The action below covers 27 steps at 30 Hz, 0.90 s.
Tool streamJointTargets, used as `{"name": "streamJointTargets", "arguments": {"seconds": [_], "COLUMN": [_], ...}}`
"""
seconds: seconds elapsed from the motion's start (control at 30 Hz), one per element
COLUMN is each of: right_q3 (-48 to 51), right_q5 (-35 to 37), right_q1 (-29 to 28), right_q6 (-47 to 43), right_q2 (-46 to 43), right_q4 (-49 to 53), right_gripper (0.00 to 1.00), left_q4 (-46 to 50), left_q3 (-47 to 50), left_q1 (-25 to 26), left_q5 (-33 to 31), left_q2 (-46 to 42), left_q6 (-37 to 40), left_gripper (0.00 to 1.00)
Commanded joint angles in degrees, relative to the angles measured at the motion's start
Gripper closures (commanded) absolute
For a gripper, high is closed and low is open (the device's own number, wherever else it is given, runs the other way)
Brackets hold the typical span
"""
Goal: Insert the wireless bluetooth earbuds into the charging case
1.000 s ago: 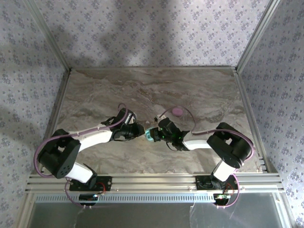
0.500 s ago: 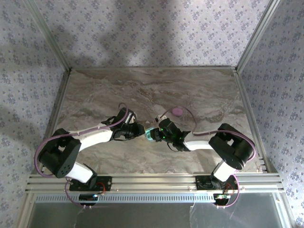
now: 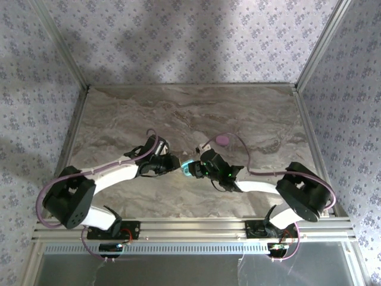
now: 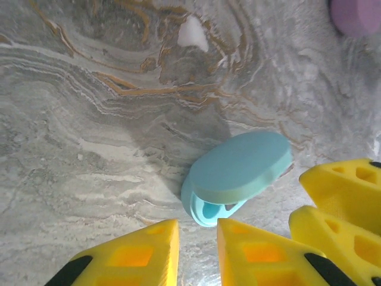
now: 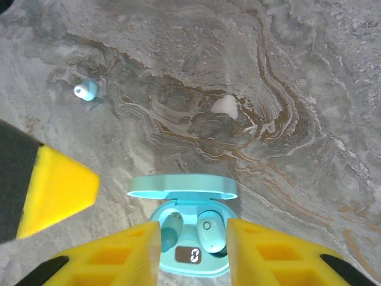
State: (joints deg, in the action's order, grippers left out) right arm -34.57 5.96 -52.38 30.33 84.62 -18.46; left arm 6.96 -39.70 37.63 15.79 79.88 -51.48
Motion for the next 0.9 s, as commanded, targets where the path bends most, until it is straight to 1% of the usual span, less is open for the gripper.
{"name": "streamJointTargets", "arguments": {"seconds": [0.0,0.1,0.2,0.33,0.47,0.53,0.57,0.6,0.7,0.77,0.87], "right_q3": [0.5,0.6,0.8,1.3,1.7,1.7,1.7,1.7,1.4,1.0,0.2], "right_q5": [2.7,3.3,4.2,6.7,7.1,7.3,7.5,7.5,7.8,7.8,6.4], "right_q1": [-1.0,-1.4,-1.7,-2.9,-3.6,-3.9,-4.0,-4.0,-3.9,-3.6,-2.3], "right_q6": [-0.6,-0.3,0.5,2.8,4.7,5.8,7.1,7.7,9.0,9.4,10.0], "right_q2": [-4.4,-8.6,-13.5,-21.9,-29.9,-32.9,-34.2,-35.2,-37.4,-37.6,-36.7], "right_q4": [4.6,7.9,11.8,17.9,24.2,27.3,28.8,29.8,33.0,34.3,35.2], "right_gripper": [0.60,0.54,0.46,0.28,0.12,0.05,0.02,0.00,0.00,0.00,0.00], "left_q4": [3.8,6.8,10.4,15.9,22.1,24.7,25.9,26.8,30.2,31.0,30.3], "left_q3": [-1.2,-1.2,-1.5,-1.6,-1.4,-0.9,-0.5,-0.3,0.4,1.1,2.1], "left_q1": [0.3,0.3,0.3,0.3,0.2,0.2,0.2,0.1,-0.3,-1.1,-3.6], "left_q5": [-2.6,-4.2,-5.5,-7.5,-9.2,-9.8,-10.0,-10.0,-10.0,-9.5,-7.4], "left_q2": [-4.9,-8.7,-12.8,-19.2,-25.4,-28.6,-30.1,-31.3,-34.3,-35.1,-34.2], "left_q6": [1.6,2.3,3.0,3.7,4.3,4.0,3.9,3.9,4.1,4.4,5.4], "left_gripper": [0.73,0.67,0.56,0.36,0.14,0.04,0.00,0.00,0.00,0.00,0.00]}}
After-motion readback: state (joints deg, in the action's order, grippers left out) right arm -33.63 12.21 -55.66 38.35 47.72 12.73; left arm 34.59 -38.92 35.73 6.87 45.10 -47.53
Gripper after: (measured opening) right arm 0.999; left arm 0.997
